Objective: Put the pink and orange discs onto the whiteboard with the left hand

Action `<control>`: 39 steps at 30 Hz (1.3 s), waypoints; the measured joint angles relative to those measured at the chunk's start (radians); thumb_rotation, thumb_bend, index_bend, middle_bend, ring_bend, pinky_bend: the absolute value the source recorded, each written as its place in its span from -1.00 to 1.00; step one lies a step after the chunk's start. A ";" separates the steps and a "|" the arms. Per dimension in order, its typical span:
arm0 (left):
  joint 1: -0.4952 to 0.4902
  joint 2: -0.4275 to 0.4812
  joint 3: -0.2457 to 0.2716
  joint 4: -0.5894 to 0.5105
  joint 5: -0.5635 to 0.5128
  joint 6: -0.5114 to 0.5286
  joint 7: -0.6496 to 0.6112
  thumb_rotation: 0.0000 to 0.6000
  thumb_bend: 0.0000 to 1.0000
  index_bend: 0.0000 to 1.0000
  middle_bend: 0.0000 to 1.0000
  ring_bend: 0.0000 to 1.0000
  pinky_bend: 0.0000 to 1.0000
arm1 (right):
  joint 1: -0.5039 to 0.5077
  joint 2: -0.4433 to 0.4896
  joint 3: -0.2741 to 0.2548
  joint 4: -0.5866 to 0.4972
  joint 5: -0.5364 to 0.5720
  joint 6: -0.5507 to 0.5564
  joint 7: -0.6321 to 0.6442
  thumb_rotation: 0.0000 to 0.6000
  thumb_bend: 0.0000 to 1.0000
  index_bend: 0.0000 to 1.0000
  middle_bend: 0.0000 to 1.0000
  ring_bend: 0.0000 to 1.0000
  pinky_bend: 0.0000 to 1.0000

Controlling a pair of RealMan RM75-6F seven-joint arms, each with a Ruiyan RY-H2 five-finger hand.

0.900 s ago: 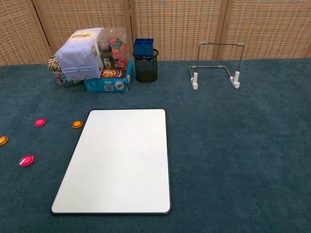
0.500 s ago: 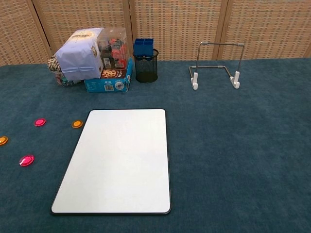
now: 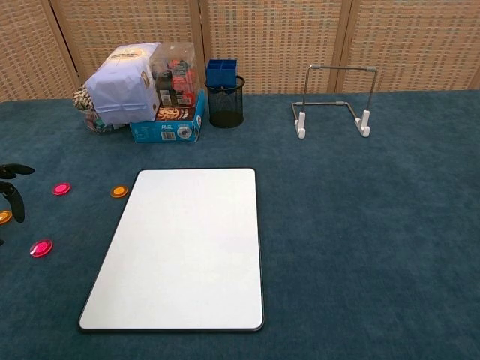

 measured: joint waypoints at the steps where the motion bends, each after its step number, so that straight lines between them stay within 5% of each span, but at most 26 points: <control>1: -0.003 -0.005 -0.002 0.001 -0.008 -0.003 0.011 1.00 -0.33 -0.14 -1.00 -1.00 -1.00 | 0.000 0.000 0.000 0.000 0.000 0.000 0.001 1.00 -0.73 -1.00 -1.00 -1.00 -1.00; 35: -0.070 -0.143 -0.011 0.115 -0.134 -0.077 0.168 1.00 -0.40 -0.14 -1.00 -1.00 -1.00 | 0.001 0.006 -0.002 -0.002 0.001 -0.006 0.015 1.00 -0.73 -1.00 -1.00 -1.00 -1.00; 39: -0.073 -0.147 -0.009 0.116 -0.137 -0.075 0.177 1.00 -0.37 0.11 -1.00 -1.00 -1.00 | 0.002 0.006 -0.002 -0.003 0.002 -0.007 0.017 1.00 -0.73 -1.00 -1.00 -1.00 -1.00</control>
